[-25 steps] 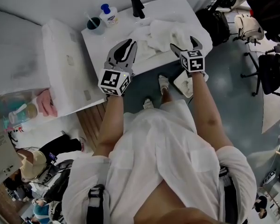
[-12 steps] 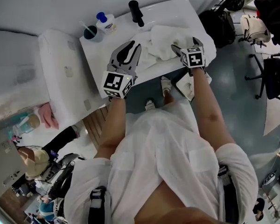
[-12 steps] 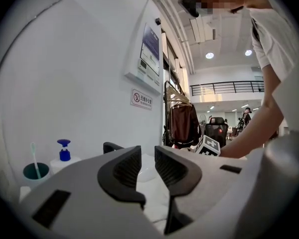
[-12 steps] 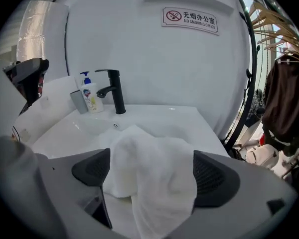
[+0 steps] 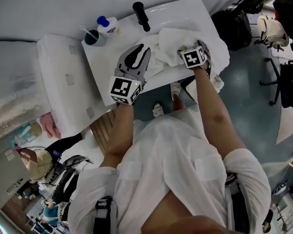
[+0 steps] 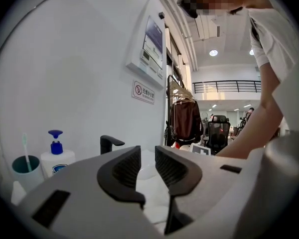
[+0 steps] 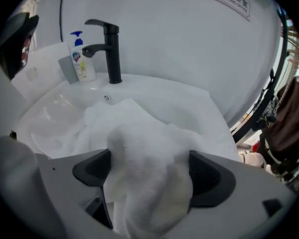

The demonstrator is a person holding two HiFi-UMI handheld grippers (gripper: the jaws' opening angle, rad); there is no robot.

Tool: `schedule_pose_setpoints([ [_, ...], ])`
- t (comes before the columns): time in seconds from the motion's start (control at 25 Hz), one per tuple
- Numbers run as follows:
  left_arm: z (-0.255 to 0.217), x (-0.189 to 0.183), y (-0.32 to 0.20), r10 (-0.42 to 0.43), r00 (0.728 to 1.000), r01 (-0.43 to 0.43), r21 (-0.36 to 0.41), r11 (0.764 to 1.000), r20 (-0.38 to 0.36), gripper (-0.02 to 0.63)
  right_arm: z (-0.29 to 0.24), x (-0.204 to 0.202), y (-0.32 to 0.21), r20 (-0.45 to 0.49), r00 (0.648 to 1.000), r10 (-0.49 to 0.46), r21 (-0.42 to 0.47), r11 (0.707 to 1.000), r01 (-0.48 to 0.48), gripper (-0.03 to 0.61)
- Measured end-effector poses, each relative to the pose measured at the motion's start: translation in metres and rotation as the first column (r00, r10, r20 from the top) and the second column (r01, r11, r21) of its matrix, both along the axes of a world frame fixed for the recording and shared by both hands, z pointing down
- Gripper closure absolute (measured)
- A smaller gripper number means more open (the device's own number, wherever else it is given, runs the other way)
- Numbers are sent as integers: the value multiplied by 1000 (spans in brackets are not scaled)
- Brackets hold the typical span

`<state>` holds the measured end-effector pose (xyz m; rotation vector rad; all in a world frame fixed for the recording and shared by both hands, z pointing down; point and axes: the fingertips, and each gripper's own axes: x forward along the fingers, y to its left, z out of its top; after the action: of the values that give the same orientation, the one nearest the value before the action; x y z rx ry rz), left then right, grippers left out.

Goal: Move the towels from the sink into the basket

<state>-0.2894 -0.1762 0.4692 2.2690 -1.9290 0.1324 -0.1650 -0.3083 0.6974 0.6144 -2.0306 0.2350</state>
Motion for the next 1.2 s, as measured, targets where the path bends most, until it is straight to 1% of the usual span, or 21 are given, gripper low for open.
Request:
schedule_pose_setpoints([
  [0.08, 3, 0, -2, -4, 1000, 4, -8, 1000, -1, 531, 10, 4, -3, -66, 998, -11, 7, 1000, 12, 97],
  [0.2, 8, -1, -5, -8, 1000, 8, -13, 1000, -4, 529, 18, 5, -5, -113, 993, -25, 27, 999, 28, 105],
  [0.24, 9, -1, -5, -8, 1000, 8, -14, 1000, -5, 530, 19, 6, -5, -132, 991, -32, 39, 999, 37, 150],
  [0.28, 10, -1, -6, -9, 1000, 9, -16, 1000, -5, 529, 19, 8, -5, -153, 987, -40, 54, 997, 48, 330],
  [0.32, 11, 0, -6, -9, 1000, 9, -17, 1000, -5, 529, 19, 10, -6, -170, 984, -48, 67, 996, 60, 462],
  [0.36, 11, 1, -7, -9, 1000, 9, -18, 1000, -6, 529, 19, 11, -6, -175, 983, -54, 76, 995, 68, 483],
  [0.44, 12, 2, -8, -10, 1000, 10, -19, 1000, -7, 529, 15, 12, -6, -148, 987, -56, 83, 994, 69, 493],
  [0.56, 11, 5, -8, -8, 1000, 8, -18, 1000, -7, 529, 1, 12, -4, -73, 996, -42, 91, 995, 48, 503],
  [0.76, 2, 11, -7, 4, 1000, -4, 0, 1000, -1, 529, -27, 18, -2, 23, 1000, -11, 156, 988, 8, 509],
  [0.96, -10, 17, -2, 21, 1000, -21, 24, 999, 7, 529, -63, 22, -1, 112, 994, 11, 231, 972, -37, 509],
  [1.2, -28, 24, 17, 21, 1000, -23, 52, 998, 22, 530, -111, 34, 5, 213, 977, 34, 305, 947, -99, 509],
])
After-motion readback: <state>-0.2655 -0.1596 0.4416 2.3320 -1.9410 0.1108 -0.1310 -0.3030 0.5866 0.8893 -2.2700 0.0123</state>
